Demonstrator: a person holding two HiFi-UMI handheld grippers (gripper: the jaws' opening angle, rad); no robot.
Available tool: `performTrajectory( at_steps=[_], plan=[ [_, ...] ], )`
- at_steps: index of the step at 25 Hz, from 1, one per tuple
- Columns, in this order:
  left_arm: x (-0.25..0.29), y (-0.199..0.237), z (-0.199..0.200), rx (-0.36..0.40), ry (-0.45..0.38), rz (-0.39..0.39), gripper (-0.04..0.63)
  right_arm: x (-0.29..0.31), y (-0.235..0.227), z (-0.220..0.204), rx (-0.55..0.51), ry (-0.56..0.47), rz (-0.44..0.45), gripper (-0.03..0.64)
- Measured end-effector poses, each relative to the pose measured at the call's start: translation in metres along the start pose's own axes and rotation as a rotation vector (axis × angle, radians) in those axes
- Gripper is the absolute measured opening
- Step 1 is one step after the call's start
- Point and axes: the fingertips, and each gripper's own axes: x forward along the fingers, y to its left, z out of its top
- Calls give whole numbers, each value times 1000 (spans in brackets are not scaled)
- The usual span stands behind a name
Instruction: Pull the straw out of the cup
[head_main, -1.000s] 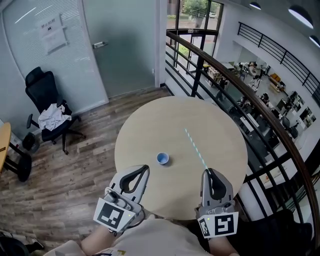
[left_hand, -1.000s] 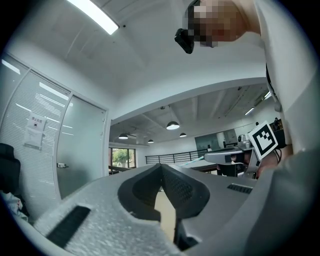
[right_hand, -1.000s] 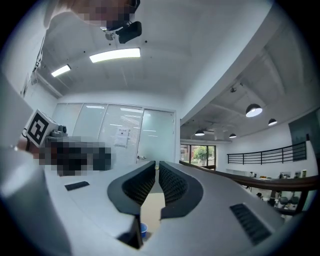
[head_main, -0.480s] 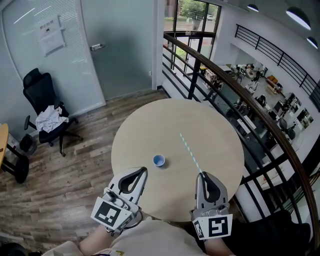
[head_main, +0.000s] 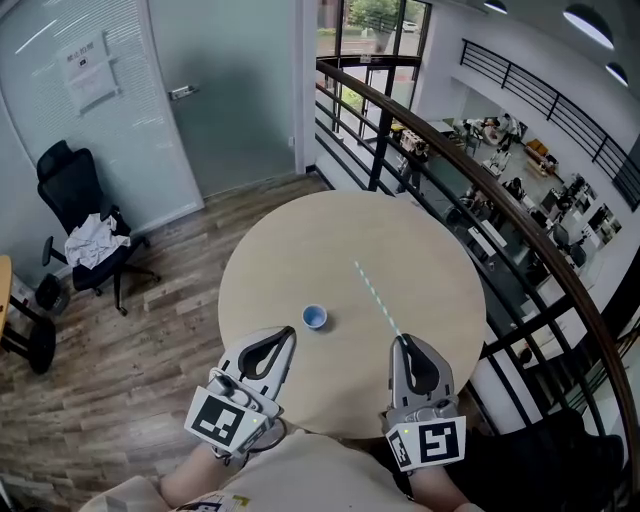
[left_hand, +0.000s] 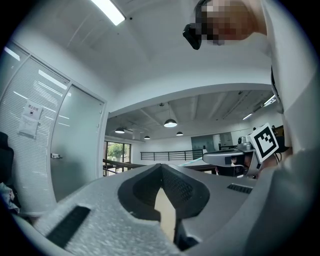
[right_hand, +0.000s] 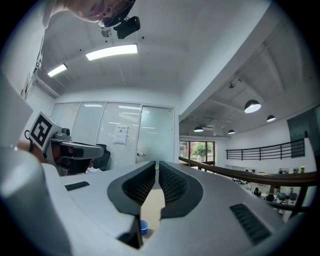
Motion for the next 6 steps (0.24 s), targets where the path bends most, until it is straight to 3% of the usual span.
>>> performTrajectory(
  at_steps=[6],
  plan=[
    [7, 4, -3, 24, -9, -4, 14, 5, -3, 1, -13, 0, -2, 35]
  ],
)
